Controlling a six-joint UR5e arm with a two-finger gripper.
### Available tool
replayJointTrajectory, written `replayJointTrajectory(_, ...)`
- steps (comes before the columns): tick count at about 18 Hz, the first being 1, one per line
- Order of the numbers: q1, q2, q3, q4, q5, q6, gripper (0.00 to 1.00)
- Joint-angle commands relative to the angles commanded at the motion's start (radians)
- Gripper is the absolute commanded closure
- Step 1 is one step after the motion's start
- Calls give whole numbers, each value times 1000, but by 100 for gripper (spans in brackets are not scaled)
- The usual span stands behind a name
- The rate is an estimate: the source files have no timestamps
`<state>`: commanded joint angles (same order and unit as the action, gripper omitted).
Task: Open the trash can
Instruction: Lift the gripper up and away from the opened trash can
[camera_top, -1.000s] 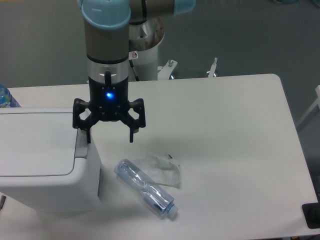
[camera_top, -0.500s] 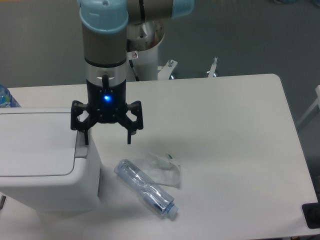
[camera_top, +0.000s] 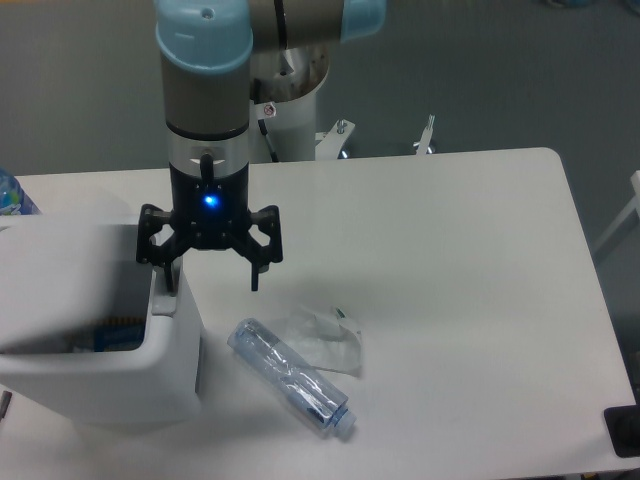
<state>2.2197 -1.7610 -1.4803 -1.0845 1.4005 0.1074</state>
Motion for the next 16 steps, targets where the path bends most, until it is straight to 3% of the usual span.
replayJointTrajectory(5,2,2,21,2,0,2,0)
replayJointTrajectory(8,3,-2,80,3,9,12,0)
replayJointTrajectory(12,57,-2,153,3,180,53,0)
replayJointTrajectory(16,83,0,156,-12,348,257,0)
